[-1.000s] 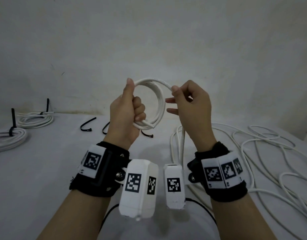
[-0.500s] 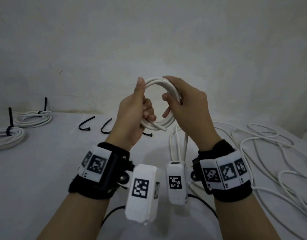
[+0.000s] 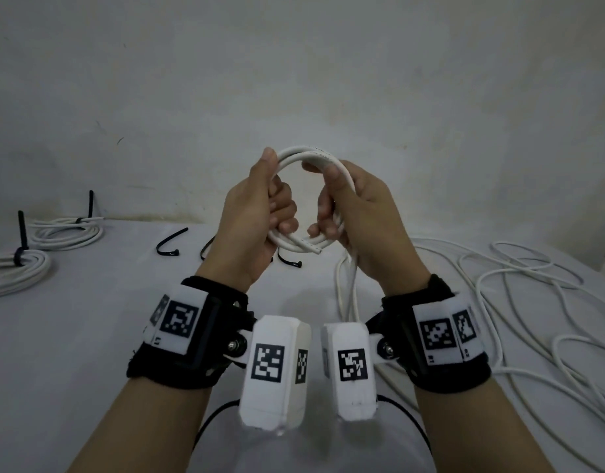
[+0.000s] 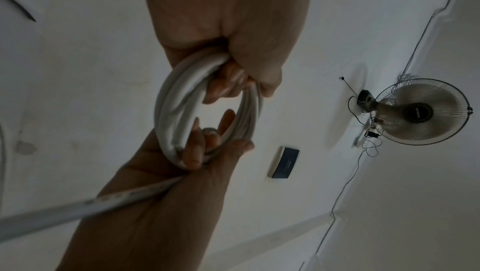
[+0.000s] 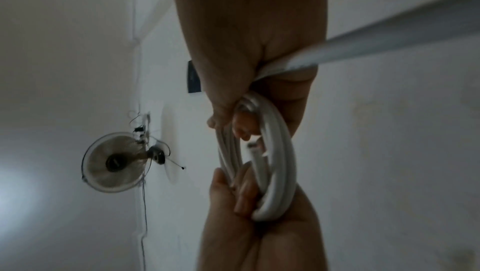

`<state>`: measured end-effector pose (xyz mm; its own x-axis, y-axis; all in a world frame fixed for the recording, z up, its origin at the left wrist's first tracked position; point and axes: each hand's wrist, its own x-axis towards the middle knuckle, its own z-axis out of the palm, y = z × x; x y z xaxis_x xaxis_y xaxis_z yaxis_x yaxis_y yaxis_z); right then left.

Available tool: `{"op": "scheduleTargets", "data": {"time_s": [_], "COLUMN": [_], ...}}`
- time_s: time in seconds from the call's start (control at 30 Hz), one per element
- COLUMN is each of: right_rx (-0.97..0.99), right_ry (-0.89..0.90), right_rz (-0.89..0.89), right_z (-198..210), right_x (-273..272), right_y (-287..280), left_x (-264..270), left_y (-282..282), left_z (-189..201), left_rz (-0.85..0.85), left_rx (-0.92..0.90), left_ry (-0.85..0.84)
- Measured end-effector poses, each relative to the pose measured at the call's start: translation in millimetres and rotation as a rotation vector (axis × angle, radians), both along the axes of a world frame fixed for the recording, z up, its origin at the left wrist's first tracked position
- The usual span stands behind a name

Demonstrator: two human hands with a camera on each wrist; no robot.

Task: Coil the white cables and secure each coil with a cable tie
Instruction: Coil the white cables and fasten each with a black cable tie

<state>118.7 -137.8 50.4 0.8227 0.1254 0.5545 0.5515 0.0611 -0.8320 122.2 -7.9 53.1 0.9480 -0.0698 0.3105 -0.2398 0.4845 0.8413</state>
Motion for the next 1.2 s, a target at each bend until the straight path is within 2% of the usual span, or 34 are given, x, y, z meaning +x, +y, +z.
{"op": "scheduleTargets", "data": {"time_s": [0.33, 0.57, 0.73, 0.8, 0.83, 0.93, 0.97, 1.0, 1.1, 1.2], "right_rx": [0.232, 0.419, 0.494, 0.552, 0.579, 0.631, 0.639, 0.646, 0.677, 0.705], "right_ry": [0.329, 0.412, 0.324, 0.296, 0.278, 0.205, 0.184, 0.168, 0.141, 0.123], "right_rz": [0.209, 0.035, -0.09, -0.108, -0.121, -0.175, -0.193, -0.209, -0.236, -0.25], "right_z": [4, 2, 5, 7, 8, 10, 11, 11, 11, 11], "right_x": [-2, -3, -6, -7, -7, -9, -9, -10, -10, -10], "right_y": [-3, 3, 4, 3, 2, -1, -2, -2, -2, -3], "left_x": [-1, -1, -1, 5, 7, 6, 4, 3, 2, 5], "left_y": [-7, -13, -3, 5, 9, 15, 15, 14, 11, 12], "left_z": [-3, -8, -7, -11, -14, -27, -31, -35, -36, -31], "left_rz": [0.048, -0.04, -0.16, -0.208, -0.221, -0.32, -0.383, -0.433, -0.487, -0.398], "left_rx": [0.018, 0.131, 0.288, 0.417, 0.546, 1.231, 1.383, 1.431, 1.24, 1.047], "left_ry": [-0.023, -0.074, -0.051, 0.081, 0.162, 0.349, 0.394, 0.432, 0.468, 0.415]}}
